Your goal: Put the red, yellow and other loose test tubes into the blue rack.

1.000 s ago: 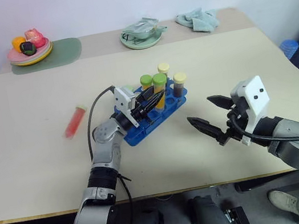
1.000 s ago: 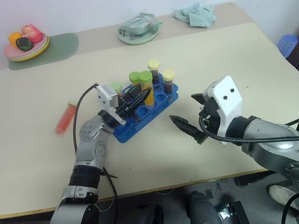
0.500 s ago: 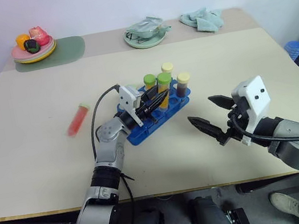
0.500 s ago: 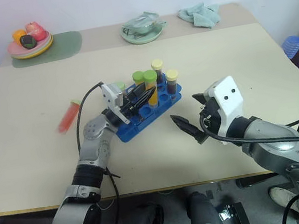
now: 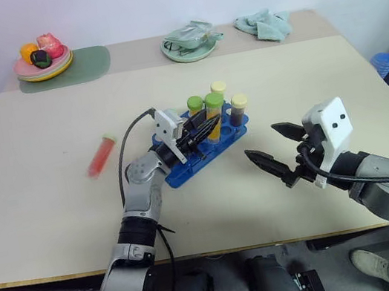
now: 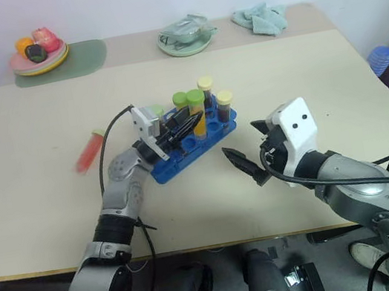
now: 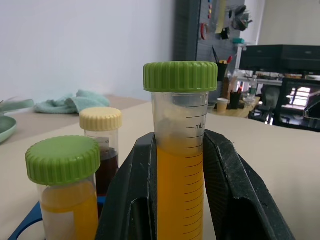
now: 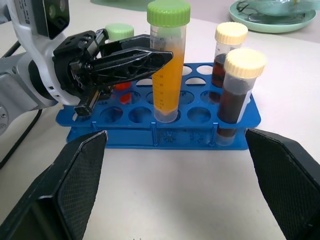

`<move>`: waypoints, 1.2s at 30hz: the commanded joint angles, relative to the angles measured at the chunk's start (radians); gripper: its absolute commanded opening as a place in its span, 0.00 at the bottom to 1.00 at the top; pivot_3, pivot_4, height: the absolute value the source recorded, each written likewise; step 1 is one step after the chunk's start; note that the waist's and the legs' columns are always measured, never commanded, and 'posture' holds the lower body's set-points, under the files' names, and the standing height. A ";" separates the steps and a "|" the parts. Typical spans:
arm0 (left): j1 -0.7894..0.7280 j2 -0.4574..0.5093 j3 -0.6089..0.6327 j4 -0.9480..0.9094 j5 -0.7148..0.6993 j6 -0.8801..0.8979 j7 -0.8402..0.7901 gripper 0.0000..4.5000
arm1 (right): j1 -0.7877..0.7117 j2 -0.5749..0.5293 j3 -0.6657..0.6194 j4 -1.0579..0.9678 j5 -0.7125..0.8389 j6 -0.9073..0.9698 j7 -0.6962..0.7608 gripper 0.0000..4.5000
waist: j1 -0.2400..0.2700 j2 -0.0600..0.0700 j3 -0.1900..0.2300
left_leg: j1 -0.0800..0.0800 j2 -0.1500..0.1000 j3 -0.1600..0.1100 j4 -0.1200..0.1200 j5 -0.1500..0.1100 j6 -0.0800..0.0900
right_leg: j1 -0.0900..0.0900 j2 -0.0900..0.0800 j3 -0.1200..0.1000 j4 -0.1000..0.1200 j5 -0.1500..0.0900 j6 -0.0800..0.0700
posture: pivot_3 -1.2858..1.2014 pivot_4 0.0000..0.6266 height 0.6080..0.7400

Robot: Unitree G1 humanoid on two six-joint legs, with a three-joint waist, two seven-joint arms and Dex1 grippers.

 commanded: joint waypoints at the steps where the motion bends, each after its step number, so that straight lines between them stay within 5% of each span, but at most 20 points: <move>1: 0.013 0.006 -0.003 -0.054 -0.013 0.004 -0.011 0.15 | -0.015 -0.016 -0.019 -0.034 0.021 -0.018 -0.009 1.00 | 0.000 0.000 0.000 | 0.000 0.000 0.000 0.000 0.000 0.000 | 0.000 0.000 0.000 -0.001 0.000 0.000 | 0.52 0.24 1.00; 36: -0.022 -0.020 -0.025 -0.017 0.057 -0.042 0.069 0.15 | 0.010 -0.029 -0.014 -0.039 0.036 -0.042 -0.038 1.00 | 0.000 0.000 0.000 | 0.000 0.000 0.000 -0.002 0.000 0.000 | 0.000 0.000 0.000 -0.002 0.000 0.000 | 0.52 0.24 1.00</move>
